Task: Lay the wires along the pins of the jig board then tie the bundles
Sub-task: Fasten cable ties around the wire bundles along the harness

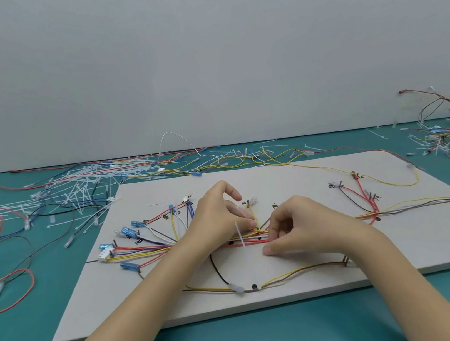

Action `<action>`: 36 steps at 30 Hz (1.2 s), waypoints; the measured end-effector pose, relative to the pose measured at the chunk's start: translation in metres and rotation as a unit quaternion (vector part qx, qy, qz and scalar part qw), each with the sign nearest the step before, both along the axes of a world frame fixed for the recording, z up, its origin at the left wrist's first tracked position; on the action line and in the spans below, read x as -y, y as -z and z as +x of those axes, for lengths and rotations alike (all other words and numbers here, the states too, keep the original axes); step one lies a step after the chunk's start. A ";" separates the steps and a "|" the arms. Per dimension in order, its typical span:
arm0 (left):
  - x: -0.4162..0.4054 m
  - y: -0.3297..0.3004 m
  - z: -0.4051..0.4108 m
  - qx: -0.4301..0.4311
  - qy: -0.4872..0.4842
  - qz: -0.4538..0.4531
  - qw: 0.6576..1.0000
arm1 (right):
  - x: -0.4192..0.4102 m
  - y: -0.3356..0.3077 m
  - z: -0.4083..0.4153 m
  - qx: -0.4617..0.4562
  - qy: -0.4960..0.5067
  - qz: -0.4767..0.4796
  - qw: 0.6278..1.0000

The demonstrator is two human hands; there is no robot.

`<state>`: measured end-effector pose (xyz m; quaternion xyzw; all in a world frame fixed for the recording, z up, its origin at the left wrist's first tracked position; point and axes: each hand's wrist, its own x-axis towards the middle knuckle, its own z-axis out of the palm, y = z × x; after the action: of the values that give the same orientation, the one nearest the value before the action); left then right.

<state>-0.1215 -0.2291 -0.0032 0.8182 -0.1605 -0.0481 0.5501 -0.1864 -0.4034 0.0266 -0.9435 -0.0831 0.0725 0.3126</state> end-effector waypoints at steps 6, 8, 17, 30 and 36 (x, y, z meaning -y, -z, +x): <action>-0.003 0.000 0.001 -0.011 0.018 -0.010 1.000 | 0.000 -0.004 -0.003 0.038 0.027 -0.032 0.998; -0.003 0.000 0.000 -0.009 0.024 -0.009 1.000 | -0.005 -0.004 -0.004 0.051 0.031 -0.066 0.996; -0.005 -0.002 0.000 -0.032 0.059 -0.027 0.997 | -0.030 -0.005 -0.010 0.103 0.045 -0.285 0.952; -0.009 -0.011 -0.011 0.011 0.079 0.008 0.997 | -0.043 -0.001 -0.020 0.091 0.054 -0.377 0.920; -0.003 -0.010 -0.018 0.099 0.091 0.076 0.988 | -0.041 -0.004 -0.018 0.085 0.032 -0.362 0.928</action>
<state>-0.1396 -0.2262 0.0068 0.8403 -0.2840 -0.0289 0.4609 -0.2042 -0.3626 0.0310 -0.9973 -0.0475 0.0077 -0.0561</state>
